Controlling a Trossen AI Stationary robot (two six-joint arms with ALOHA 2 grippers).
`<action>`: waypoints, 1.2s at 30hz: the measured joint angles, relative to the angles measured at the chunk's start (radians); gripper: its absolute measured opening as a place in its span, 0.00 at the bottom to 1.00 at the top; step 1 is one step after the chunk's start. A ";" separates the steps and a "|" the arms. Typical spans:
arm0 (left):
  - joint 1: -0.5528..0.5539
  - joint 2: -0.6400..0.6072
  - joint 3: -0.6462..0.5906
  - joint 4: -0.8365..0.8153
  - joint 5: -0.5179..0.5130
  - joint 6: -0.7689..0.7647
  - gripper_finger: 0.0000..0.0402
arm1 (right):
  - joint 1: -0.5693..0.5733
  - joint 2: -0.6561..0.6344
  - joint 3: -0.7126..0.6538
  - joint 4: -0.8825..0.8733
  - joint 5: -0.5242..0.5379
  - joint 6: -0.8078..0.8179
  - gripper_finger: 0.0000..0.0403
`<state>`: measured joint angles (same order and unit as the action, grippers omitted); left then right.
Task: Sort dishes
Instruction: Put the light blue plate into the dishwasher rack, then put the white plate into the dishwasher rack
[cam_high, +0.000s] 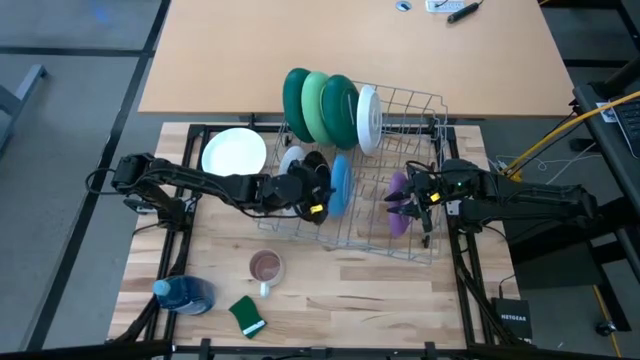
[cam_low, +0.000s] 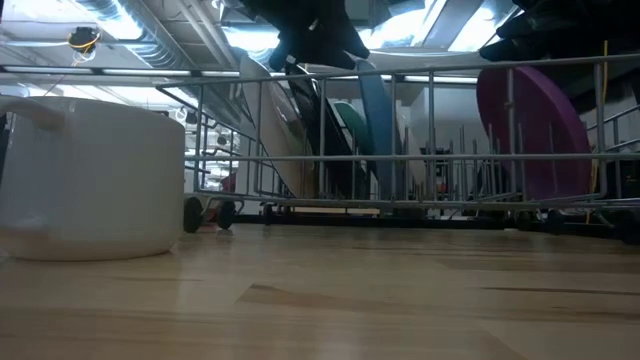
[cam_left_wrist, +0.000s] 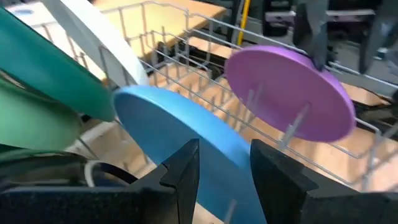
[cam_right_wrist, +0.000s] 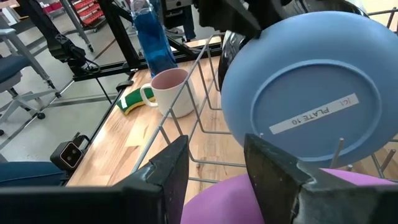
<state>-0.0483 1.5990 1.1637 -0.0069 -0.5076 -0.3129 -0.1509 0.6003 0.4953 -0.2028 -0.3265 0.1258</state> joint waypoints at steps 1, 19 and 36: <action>0.000 0.000 0.000 -0.008 0.013 -0.002 0.33 | 0.000 0.000 0.000 0.001 0.000 0.000 0.40; 0.002 -0.071 -0.005 -0.018 -0.006 0.164 0.33 | 0.000 0.000 -0.001 0.011 0.000 0.000 0.40; 0.002 -0.083 -0.004 -0.079 -0.003 0.100 0.44 | 0.000 0.000 -0.001 0.012 -0.001 0.000 0.40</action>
<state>-0.0467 1.5161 1.1599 -0.0857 -0.5102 -0.2134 -0.1509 0.6003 0.4946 -0.1905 -0.3271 0.1261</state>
